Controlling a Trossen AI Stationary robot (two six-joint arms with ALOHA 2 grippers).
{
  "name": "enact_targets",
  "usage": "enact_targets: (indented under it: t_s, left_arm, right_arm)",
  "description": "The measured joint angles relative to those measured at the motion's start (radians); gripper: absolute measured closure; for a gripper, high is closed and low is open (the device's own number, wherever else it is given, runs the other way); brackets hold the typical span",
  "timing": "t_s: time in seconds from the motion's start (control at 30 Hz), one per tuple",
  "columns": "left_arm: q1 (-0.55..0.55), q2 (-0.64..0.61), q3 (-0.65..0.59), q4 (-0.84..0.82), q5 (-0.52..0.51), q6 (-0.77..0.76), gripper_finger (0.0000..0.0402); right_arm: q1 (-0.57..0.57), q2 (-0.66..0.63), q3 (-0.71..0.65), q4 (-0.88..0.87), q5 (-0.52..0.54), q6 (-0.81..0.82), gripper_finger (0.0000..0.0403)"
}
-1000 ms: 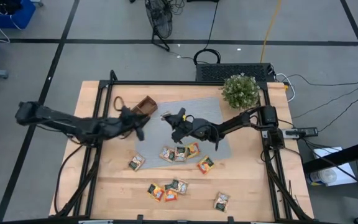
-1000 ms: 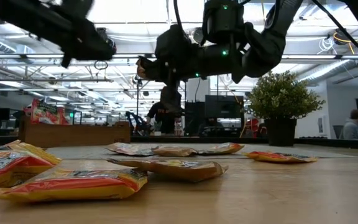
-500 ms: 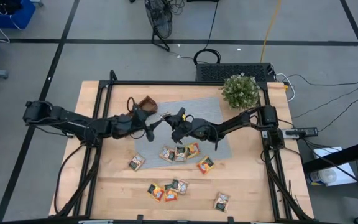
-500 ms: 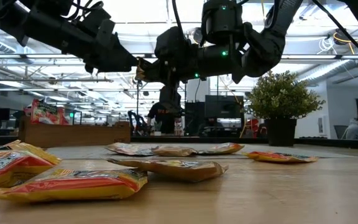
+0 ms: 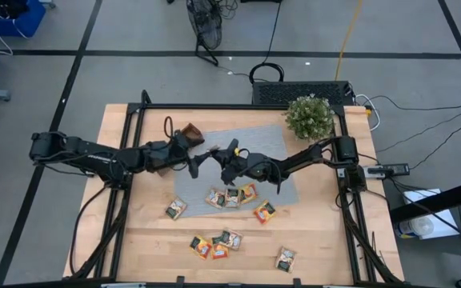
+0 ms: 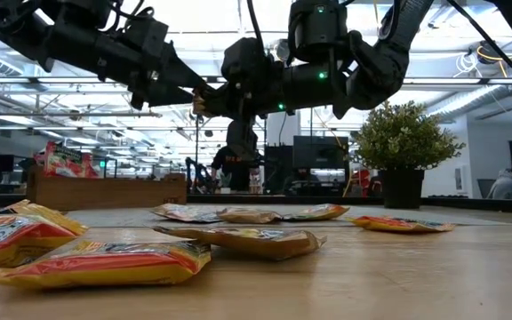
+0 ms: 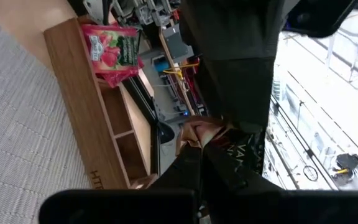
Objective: Pick & Place Tea
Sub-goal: Put the brown tea bag into the middle section of the wooden organizer
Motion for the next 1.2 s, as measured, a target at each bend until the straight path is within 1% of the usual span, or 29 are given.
enact_targets:
  t_s: [0.1, 0.27, 0.33, 0.4, 0.53, 0.67, 0.8, 0.83, 0.93, 1.1, 1.2]
  left_arm:
    - [0.005, 0.000, 0.000, 0.001, 0.021, -0.006, 0.0138]
    - [0.004, 0.001, 0.000, 0.037, 0.013, -0.003, 0.0157]
    - [0.012, 0.000, 0.003, 0.035, 0.034, -0.021, 0.0168]
    - [0.028, 0.001, 0.007, 0.021, 0.077, -0.054, 0.0185]
    - [0.074, 0.001, 0.008, 0.007, 0.172, -0.144, 0.0241]
    - [0.106, 0.001, 0.008, -0.006, 0.250, -0.162, 0.0308]
    - [0.108, 0.001, 0.008, -0.010, 0.252, -0.123, 0.0377]
    - [0.108, 0.001, 0.008, -0.011, 0.245, -0.117, 0.0388]
    - [0.107, 0.001, 0.008, -0.003, 0.216, -0.100, 0.0391]
    - [0.108, 0.002, 0.007, 0.070, 0.198, -0.052, 0.0397]
    - [0.117, 0.001, 0.029, 0.065, 0.198, -0.036, 0.0398]
  right_arm:
    - [0.000, 0.000, 0.000, 0.000, -0.012, 0.000, 0.0403]
    - [0.000, 0.000, 0.000, 0.000, -0.012, 0.000, 0.0403]
    - [0.000, 0.000, 0.000, 0.000, -0.011, 0.000, 0.0403]
    - [0.000, 0.000, 0.000, -0.001, -0.011, 0.000, 0.0403]
    - [0.000, 0.000, -0.001, -0.002, -0.008, 0.000, 0.0403]
    - [0.000, 0.000, -0.001, -0.006, -0.003, 0.000, 0.0403]
    - [0.000, 0.000, -0.001, -0.005, -0.004, 0.001, 0.0403]
    - [0.000, 0.000, -0.001, -0.006, -0.004, 0.001, 0.0403]
    - [0.000, 0.000, -0.001, -0.010, -0.004, 0.001, 0.0403]
    - [0.001, -0.005, 0.001, -0.017, 0.000, 0.050, 0.0403]
    - [0.001, -0.006, 0.002, -0.015, 0.009, 0.078, 0.0403]
